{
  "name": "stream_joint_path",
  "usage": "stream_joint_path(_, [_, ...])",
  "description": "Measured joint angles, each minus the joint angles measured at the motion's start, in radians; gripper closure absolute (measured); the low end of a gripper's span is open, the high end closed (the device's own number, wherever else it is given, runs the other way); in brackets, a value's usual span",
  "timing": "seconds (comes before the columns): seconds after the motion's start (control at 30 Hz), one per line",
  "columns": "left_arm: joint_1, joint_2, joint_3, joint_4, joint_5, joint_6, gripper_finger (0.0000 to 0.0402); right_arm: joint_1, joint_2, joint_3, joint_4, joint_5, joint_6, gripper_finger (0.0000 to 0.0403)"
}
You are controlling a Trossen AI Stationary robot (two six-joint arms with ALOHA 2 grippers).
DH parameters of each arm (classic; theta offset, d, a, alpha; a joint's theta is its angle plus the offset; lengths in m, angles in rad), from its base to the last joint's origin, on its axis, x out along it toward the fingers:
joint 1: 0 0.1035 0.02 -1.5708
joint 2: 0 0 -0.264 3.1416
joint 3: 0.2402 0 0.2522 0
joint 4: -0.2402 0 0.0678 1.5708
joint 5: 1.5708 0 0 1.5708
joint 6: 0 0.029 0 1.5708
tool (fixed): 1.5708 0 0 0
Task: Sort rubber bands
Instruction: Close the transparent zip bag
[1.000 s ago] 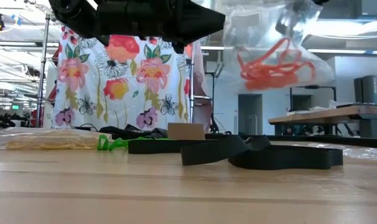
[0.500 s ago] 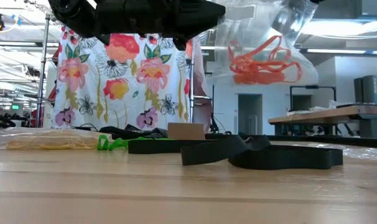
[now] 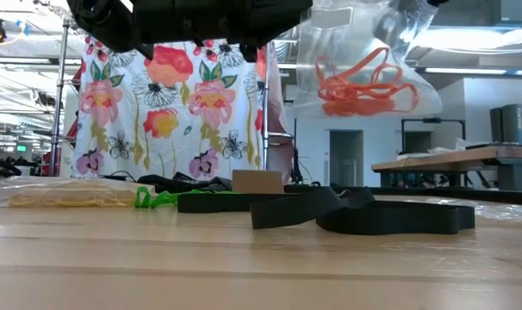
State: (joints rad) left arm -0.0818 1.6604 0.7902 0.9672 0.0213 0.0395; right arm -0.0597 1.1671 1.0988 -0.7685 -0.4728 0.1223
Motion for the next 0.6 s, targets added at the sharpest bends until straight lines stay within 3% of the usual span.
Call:
stream_joint_path(0.13, [0.000,0.000,0.000,0.012,-0.049,0.002,0.0315,0.000,0.000,0.000,0.000,0.001,0.000,0.0397])
stream_joint_path(0.3, [0.000,0.000,0.000,0.008,-0.048,0.041,0.0391,0.000,0.000,0.000,0.000,0.002,0.000,0.0397])
stream_joint_path(0.6, [-0.004,0.000,0.000,0.010,-0.030,0.065,0.0401,0.000,0.000,0.000,-0.001,0.002,0.000,0.0397])
